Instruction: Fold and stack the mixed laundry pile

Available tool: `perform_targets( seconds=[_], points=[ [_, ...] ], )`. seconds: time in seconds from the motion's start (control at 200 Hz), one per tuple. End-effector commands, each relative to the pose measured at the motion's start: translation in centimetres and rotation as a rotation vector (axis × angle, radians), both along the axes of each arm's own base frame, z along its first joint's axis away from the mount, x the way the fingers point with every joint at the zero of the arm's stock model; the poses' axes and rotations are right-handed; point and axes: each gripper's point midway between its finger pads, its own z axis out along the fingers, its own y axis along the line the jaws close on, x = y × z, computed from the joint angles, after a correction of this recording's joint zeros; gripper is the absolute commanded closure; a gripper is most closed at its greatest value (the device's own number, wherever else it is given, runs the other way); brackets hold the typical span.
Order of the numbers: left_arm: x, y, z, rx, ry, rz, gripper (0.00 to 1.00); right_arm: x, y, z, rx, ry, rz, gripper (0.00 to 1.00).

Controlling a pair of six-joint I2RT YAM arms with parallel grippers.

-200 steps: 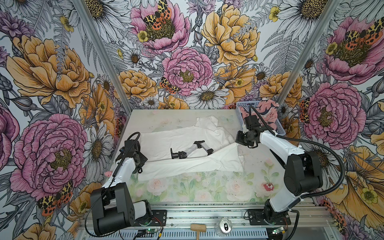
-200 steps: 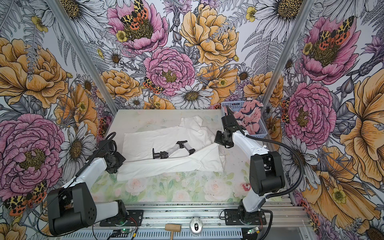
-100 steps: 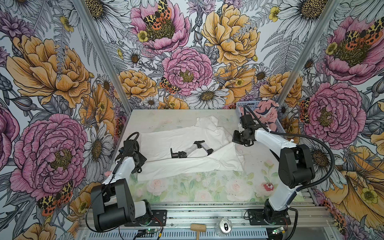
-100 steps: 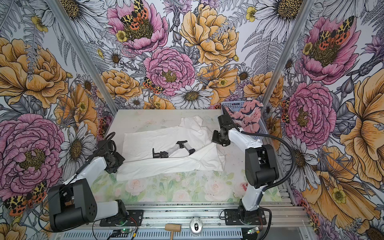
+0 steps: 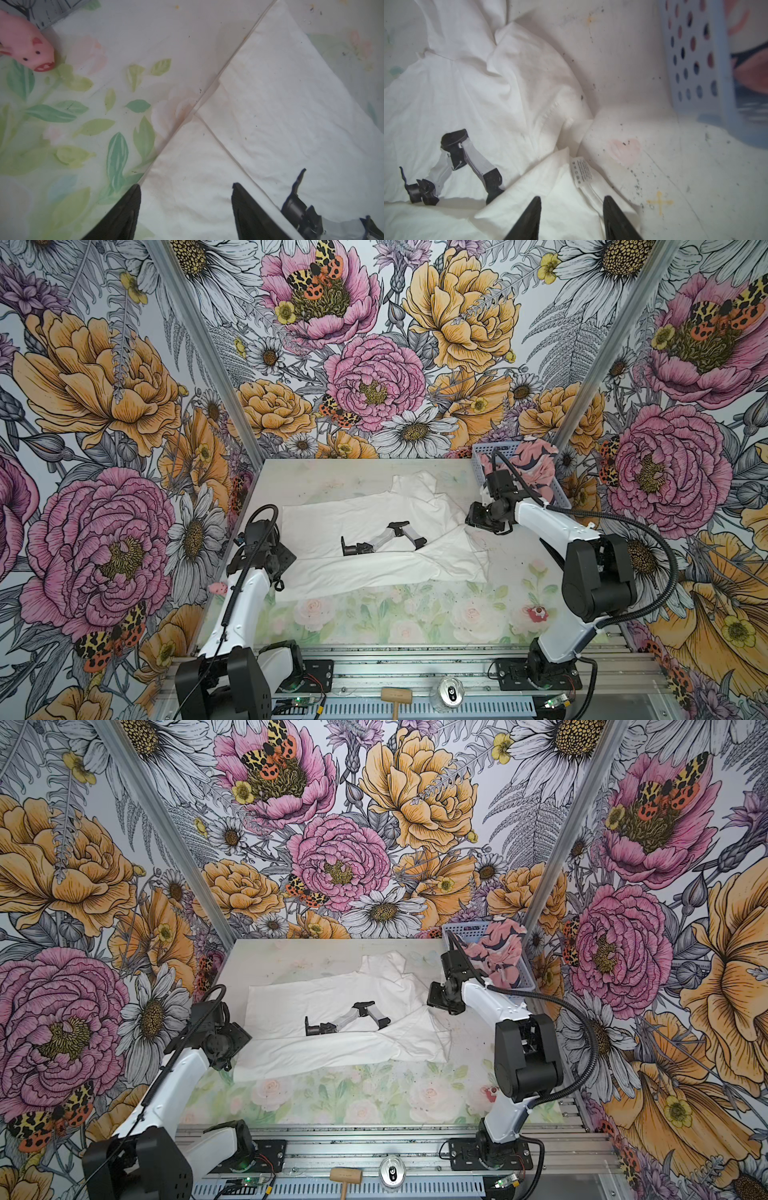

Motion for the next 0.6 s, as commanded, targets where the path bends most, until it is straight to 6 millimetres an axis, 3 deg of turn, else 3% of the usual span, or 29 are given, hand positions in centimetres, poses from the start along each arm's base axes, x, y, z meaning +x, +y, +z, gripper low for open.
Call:
perform_targets(
  seconds=[0.0, 0.11, 0.29, 0.595],
  points=[
    [-2.9, -2.0, -1.6, -0.073, 0.073, 0.023, 0.3, -4.4, -1.5, -1.4, -0.005, 0.087, -0.057, 0.55],
    [-4.0, -3.4, -2.6, -0.11, 0.085, 0.023, 0.37, -7.0, -2.7, -3.1, -0.013, 0.14, -0.091, 0.64],
    [-4.3, -4.6, -4.3, -0.128, 0.164, -0.009, 0.44, -8.8, -3.7, -5.5, -0.066, 0.209, -0.103, 0.68],
    [-4.4, -4.3, -6.1, -0.1, 0.23, -0.023, 0.46, -8.8, -3.5, -8.0, -0.062, 0.238, -0.107, 0.71]
  ],
)
